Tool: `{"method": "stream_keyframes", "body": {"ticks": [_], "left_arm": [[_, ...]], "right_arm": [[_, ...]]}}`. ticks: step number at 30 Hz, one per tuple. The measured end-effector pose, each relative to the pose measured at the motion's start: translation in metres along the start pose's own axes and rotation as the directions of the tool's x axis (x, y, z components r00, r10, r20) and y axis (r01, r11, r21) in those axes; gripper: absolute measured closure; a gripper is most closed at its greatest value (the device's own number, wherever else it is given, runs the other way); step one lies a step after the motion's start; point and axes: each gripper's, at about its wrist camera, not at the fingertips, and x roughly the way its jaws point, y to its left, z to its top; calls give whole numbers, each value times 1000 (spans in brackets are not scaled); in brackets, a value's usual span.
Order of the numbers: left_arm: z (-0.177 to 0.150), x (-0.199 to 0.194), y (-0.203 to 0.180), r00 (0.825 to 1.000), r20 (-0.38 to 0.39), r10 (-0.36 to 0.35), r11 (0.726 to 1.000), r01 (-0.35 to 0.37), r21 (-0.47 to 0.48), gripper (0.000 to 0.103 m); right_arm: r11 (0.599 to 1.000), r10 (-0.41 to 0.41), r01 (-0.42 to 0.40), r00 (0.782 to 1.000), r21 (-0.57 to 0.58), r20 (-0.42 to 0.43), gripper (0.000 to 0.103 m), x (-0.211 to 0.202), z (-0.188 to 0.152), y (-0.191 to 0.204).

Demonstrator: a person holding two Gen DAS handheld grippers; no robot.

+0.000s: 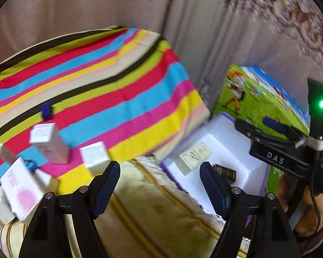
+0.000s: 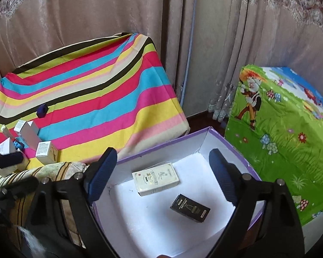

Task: Organize rigid objects
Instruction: 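Carry both boxes over the purple-rimmed storage box and open both tools, then move both tools back over the boxes on the striped cloth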

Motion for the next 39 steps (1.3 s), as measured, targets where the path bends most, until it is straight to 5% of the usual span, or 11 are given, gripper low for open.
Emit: {"method": "stream_keyframes", "body": {"ticks": [6,16,27,33,39], "left_arm": [[-10,-26,19,995,70,65,998,-65,5,26],[-32,-57,94,988,62,142,968,-126,-215,26],[-58,-71,157,983,33,180,902,-152,-404,26],[-53,-58,177,984,-34,172,835,-164,-525,26],[-38,-42,180,953,-129,272,778,-297,-554,26]], "right_arm": [[999,53,-53,999,-9,11,14,-3,0,16],[955,285,-289,957,-64,-61,14,-3,-3,60],[886,406,-436,894,-159,-189,14,7,-11,117],[873,388,-431,898,-229,-209,14,10,-8,140],[850,377,-429,901,-305,-214,14,13,-5,167]]}}
